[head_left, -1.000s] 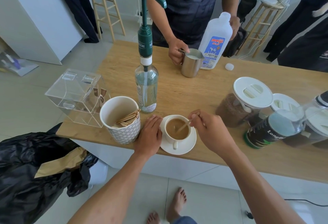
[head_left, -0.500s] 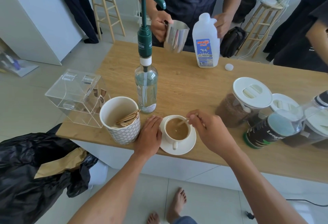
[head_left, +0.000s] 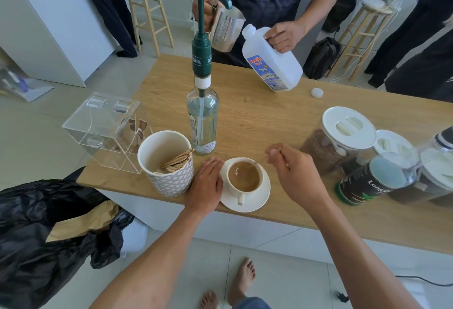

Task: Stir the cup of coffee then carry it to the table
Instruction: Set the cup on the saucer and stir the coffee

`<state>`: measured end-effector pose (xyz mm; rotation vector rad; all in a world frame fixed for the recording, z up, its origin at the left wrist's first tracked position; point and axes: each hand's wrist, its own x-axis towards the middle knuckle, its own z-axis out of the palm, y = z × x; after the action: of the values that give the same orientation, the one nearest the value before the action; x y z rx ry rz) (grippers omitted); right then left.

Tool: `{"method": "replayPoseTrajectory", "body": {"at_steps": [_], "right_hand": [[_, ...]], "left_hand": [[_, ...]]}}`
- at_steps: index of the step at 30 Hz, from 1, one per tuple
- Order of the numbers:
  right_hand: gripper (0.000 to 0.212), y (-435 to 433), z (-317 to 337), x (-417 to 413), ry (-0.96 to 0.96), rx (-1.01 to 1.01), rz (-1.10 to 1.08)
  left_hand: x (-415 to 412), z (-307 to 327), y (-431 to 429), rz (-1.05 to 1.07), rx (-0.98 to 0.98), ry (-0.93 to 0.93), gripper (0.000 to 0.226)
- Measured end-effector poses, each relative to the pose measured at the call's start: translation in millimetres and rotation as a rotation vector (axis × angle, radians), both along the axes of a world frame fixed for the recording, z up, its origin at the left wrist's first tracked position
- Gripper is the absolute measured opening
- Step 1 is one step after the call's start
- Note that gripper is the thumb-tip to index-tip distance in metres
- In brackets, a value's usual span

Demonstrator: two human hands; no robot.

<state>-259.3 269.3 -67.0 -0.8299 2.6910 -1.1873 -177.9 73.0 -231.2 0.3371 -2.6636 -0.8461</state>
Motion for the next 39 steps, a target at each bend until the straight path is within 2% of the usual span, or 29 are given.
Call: {"method": "replayPoseTrajectory", "body": {"at_steps": [3,7,11,14,19,22,27,31,34,39], "right_hand": [[0.021,0,-1,4,-0.056,0.052,0.044],[0.022,4,-3,1,0.046,0.066,-0.048],[0.023,2,-4,7,-0.072,0.042,0.026],[0.023,6,-6,2,0.008,0.057,-0.051],[0.021,4,-7,5,-0.066,0.051,0.015],[0.022,6,-6,0,0.009,0.053,-0.050],[0.020,4,-6,7,-0.109,0.033,0.072],[0.021,9,-6,-1,-0.042,0.063,-0.012],[0.022,5,-2,-2,0.014,0.051,0.019],[0.024,5,-3,2,-0.073,0.090,0.109]], "left_hand": [[0,0,1,0.005,0.002,0.000,0.040],[1,0,0,0.006,0.007,-0.007,0.041],[1,1,1,0.003,0.018,-0.016,0.041],[1,1,0,0.006,0.019,-0.024,0.041],[2,2,1,0.008,0.033,-0.024,0.041],[2,3,1,0.004,0.025,-0.025,0.041],[2,3,1,0.004,0.030,-0.028,0.041],[2,4,1,0.008,0.024,-0.024,0.041],[2,5,1,0.006,0.019,-0.020,0.041],[2,7,2,0.000,0.043,-0.018,0.041]]}}
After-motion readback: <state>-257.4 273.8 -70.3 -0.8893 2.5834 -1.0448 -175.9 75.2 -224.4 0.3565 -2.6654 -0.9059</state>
